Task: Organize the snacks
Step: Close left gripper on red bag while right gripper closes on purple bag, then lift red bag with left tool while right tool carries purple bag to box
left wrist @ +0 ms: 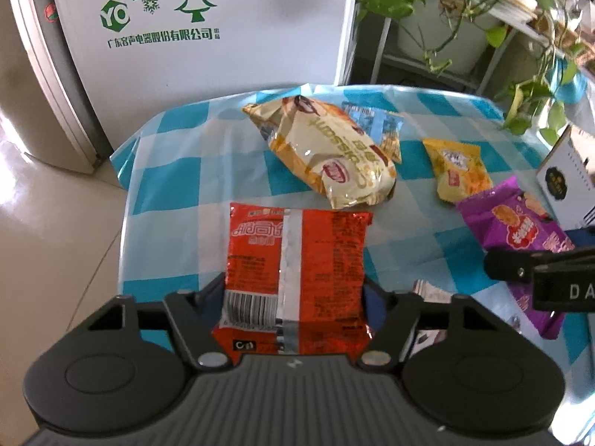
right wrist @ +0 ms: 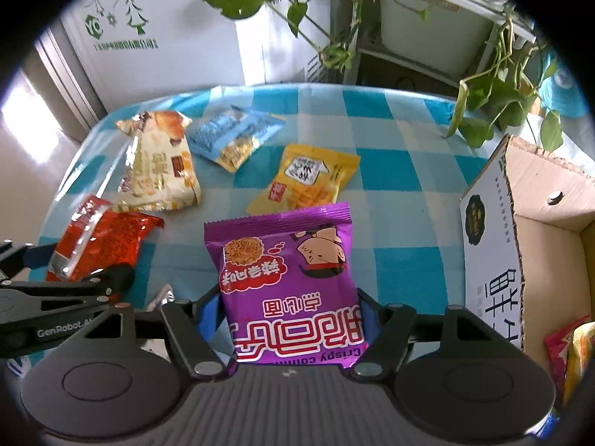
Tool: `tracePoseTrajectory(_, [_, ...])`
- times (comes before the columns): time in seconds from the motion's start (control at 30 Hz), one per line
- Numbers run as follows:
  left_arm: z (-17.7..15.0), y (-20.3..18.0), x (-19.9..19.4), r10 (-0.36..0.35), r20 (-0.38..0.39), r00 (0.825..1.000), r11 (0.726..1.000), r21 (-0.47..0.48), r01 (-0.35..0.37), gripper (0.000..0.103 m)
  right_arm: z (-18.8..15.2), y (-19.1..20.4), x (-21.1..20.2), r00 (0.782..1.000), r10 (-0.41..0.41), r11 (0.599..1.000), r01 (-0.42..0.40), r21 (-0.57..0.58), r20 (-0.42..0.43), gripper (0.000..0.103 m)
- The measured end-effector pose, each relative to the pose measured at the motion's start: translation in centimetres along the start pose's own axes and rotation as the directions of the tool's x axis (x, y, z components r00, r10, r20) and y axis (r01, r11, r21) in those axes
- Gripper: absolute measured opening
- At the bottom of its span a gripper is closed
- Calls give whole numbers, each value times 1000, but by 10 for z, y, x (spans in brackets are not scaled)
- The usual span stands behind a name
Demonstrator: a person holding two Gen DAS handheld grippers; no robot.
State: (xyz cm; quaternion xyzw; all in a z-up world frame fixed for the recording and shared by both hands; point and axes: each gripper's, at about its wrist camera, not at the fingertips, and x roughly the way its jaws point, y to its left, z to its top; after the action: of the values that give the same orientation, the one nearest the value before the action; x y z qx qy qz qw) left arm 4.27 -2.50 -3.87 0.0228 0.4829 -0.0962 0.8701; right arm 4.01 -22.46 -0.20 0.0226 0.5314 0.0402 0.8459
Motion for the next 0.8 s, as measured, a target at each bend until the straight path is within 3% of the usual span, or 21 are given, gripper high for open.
tracePoseTrajectory(0.57, [-3, 7, -30, -30, 63, 998, 998, -58, 33, 69, -1, 7, -20, 997, 58, 998, -57, -17, 49, 76])
tracePoseTrajectory(0.8, [-19, 14, -49, 3, 117, 993, 993, -114, 11, 69, -4, 9, -29, 995, 68, 998, -66, -24, 70, 76])
